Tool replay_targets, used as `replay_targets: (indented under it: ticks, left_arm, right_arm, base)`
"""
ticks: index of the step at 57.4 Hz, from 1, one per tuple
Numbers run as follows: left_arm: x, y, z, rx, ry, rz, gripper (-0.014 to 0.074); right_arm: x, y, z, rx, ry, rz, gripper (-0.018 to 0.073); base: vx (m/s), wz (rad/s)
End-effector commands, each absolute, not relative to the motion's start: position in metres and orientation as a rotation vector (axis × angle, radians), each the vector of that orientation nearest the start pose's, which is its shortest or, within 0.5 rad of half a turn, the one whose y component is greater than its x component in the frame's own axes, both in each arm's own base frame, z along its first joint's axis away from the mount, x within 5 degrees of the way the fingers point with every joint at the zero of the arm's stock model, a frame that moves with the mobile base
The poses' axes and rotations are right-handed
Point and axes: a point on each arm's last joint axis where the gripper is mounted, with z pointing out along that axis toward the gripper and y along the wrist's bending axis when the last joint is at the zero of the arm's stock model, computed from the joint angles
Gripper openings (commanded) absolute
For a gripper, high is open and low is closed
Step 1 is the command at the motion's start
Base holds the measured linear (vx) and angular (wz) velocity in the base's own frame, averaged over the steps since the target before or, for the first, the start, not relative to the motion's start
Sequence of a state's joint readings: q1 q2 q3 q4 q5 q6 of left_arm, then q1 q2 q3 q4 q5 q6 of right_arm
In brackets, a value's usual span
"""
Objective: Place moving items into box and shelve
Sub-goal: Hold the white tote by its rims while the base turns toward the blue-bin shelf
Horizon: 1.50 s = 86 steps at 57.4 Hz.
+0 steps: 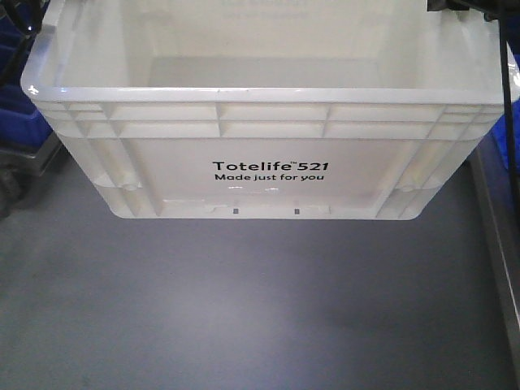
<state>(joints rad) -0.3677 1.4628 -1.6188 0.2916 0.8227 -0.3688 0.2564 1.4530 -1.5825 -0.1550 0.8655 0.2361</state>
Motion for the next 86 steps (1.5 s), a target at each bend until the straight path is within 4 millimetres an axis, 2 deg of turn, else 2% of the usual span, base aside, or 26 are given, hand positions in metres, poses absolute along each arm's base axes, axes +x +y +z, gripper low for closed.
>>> replay_targets:
  ticks: [1,36,86]
  left_arm:
    - [0.2923,-0.0906,0.4821,0.12,1.894,-0.082,0.0002]
    - [0.2923,-0.0907,0.4823,0.12,1.892,-0.083,0.0002]
    - [0.2923,-0.0906,0.4822,0.12,1.893,-0.082,0.0002]
  right_arm:
    - [0.2982,0.0627,0.4707,-0.088,1.969,0.07,-0.0005]
    - [0.2981,0.0626,0.4704,-0.088,1.973,0.069,-0.0005]
    - [0.2981,0.0626,0.4704,-0.088,1.972,0.069,-0.0005]
  base:
    - [0.34,-0.64]
    - [0.41,-0.33]
    - [0.54,-0.04]
